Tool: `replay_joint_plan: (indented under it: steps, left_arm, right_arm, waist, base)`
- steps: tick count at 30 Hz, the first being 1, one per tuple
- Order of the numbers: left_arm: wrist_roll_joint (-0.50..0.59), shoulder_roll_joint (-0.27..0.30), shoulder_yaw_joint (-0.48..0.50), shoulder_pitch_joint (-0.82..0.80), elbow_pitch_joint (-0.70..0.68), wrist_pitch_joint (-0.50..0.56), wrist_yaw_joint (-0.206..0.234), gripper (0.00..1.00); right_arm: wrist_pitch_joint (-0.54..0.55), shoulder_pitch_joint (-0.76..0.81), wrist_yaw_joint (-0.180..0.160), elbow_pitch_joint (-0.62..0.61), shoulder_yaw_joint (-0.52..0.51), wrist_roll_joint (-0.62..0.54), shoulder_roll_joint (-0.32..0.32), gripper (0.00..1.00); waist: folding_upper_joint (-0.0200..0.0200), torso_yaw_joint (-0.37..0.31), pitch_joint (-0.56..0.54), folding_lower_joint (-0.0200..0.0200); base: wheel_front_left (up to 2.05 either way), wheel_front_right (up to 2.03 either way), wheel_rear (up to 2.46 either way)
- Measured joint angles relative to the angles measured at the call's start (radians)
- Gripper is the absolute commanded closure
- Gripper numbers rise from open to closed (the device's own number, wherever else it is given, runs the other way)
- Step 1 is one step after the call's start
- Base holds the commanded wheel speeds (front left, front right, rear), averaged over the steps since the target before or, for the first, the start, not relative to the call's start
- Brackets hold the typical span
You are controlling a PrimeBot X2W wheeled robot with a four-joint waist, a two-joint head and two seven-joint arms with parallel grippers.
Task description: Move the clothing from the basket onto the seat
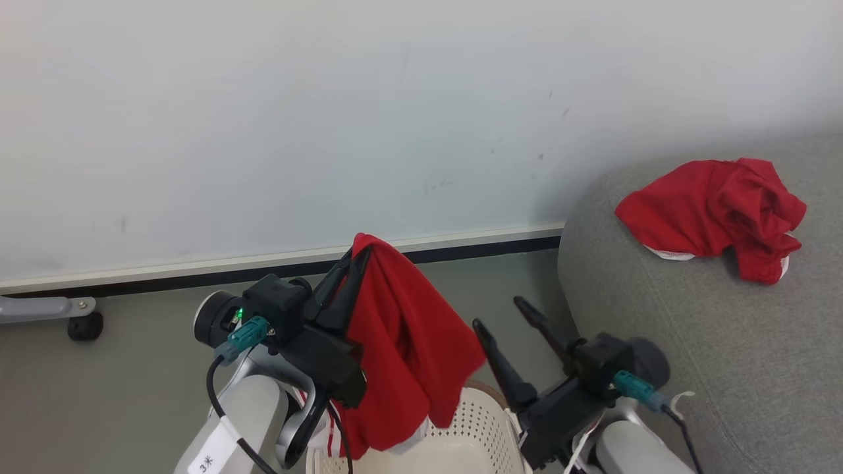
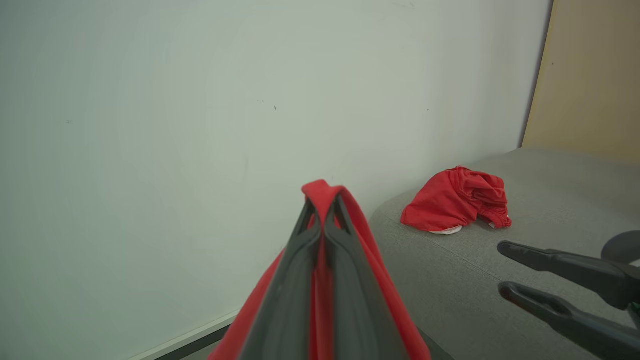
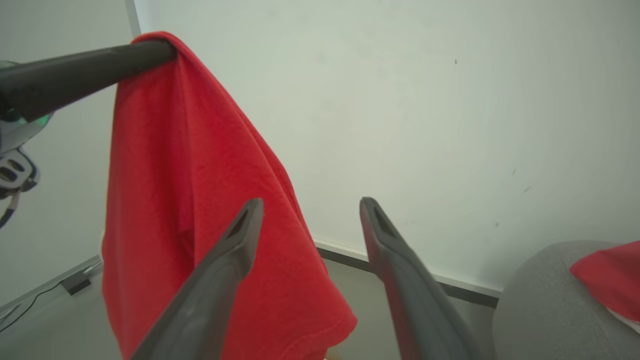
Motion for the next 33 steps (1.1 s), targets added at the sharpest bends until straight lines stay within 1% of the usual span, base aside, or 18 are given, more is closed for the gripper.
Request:
replay_joint_plan:
  steps: [3, 10, 13, 16, 22, 31, 33]
  left_arm:
    - [0.0, 0.0, -0.001, 0.0, -0.017, 0.024, 0.004, 1.0]
    - [0.0, -0.006, -0.013, 0.001, -0.044, 0.051, 0.01, 1.0]
    - [0.0, -0.006, -0.017, 0.008, -0.064, 0.063, 0.014, 1.0]
    - [0.0, -0.007, -0.027, 0.017, -0.079, 0.075, 0.017, 1.0]
    - [0.0, -0.012, -0.039, 0.016, -0.115, 0.092, 0.017, 1.0]
    - [0.0, -0.015, -0.059, 0.016, -0.163, 0.121, 0.017, 1.0]
    - [0.0, -0.016, -0.062, 0.017, -0.177, 0.124, 0.017, 1.0]
  right_arm:
    - [0.0, -0.003, 0.002, 0.012, 0.059, 0.001, 0.005, 0.0]
    - [0.0, -0.021, 0.009, 0.027, 0.133, 0.021, 0.007, 0.0]
    - [0.0, -0.048, 0.009, 0.019, 0.19, 0.061, 0.007, 0.0]
    - [0.0, -0.083, 0.009, 0.029, 0.232, 0.074, 0.008, 0.0]
    - [0.0, -0.156, 0.007, 0.066, 0.271, 0.089, 0.006, 0.0]
    - [0.0, -0.204, -0.019, 0.135, 0.33, 0.142, 0.007, 0.0]
    - [0.0, -0.204, -0.019, 0.16, 0.338, 0.152, 0.007, 0.0]
  waist:
    - [0.0002, 0.006, -0.002, 0.0001]
    - [0.0002, 0.022, -0.005, 0.0002]
    - [0.0002, 0.028, -0.005, 0.0002]
    - [0.0002, 0.034, -0.003, 0.0002]
    - [0.0002, 0.048, 0.002, 0.0002]
    - [0.0002, 0.062, 0.008, 0.0002]
    - [0.0002, 0.065, 0.008, 0.0002]
  base:
    - [0.0, 0.0, 0.0]
    - [0.0, 0.0, 0.0]
    - [0.0, 0.0, 0.0]
    - [0.0, 0.0, 0.0]
    - [0.0, 0.0, 0.0]
    - [0.0, 0.0, 0.0]
    - [0.0, 0.0, 0.0]
